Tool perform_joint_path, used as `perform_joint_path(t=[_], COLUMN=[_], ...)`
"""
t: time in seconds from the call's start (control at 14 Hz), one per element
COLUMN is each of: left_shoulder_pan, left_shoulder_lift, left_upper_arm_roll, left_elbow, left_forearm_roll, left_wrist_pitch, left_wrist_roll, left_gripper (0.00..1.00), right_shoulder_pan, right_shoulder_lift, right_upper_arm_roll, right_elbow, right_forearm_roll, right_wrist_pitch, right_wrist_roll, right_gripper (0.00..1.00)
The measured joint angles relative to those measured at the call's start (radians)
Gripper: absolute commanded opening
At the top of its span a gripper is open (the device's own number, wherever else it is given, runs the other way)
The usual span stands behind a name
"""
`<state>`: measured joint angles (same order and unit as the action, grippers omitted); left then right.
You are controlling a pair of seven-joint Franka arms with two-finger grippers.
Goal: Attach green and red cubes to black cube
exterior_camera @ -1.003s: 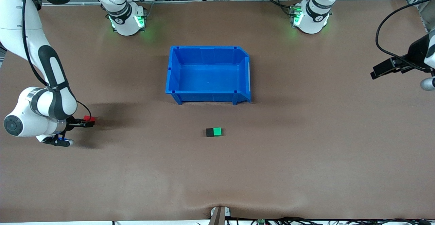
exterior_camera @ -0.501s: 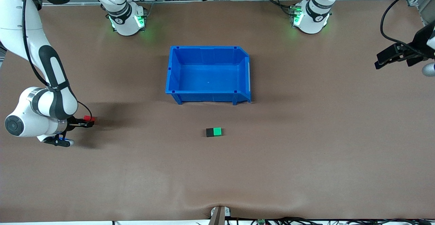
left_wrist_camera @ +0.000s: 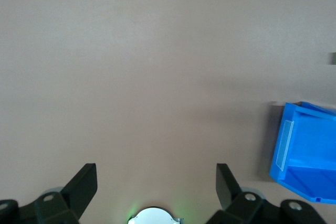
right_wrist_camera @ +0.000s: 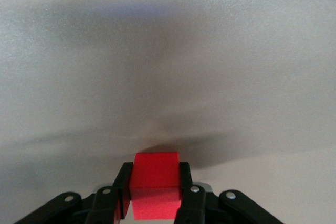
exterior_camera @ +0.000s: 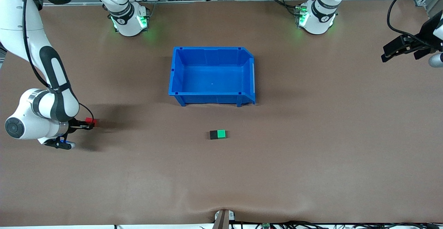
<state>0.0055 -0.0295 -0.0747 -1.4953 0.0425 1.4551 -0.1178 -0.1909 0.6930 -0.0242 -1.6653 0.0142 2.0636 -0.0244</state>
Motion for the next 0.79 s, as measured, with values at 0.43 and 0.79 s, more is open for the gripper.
perform_joint_path(t=[0.43, 0.79], left_shoulder_pan=[0.0, 0.0], left_shoulder_lift=[-0.035, -0.035], left_upper_arm_roll=[0.0, 0.0], left_elbow=[-0.002, -0.014], left_forearm_roll=[0.0, 0.0], left_wrist_pitch=[0.001, 0.001], left_wrist_roll=[0.013, 0.014], left_gripper=[1.0, 1.0], right_shoulder_pan=[0.0, 0.005], right_shoulder_lift=[0.0, 0.0], right_upper_arm_roll=[0.002, 0.009], right_elbow=[0.0, 0.003], right_forearm_roll=[0.001, 0.002], right_wrist_pitch=[-0.022, -0.023], right_wrist_roll=[0.056, 0.142], right_gripper=[0.0, 0.0])
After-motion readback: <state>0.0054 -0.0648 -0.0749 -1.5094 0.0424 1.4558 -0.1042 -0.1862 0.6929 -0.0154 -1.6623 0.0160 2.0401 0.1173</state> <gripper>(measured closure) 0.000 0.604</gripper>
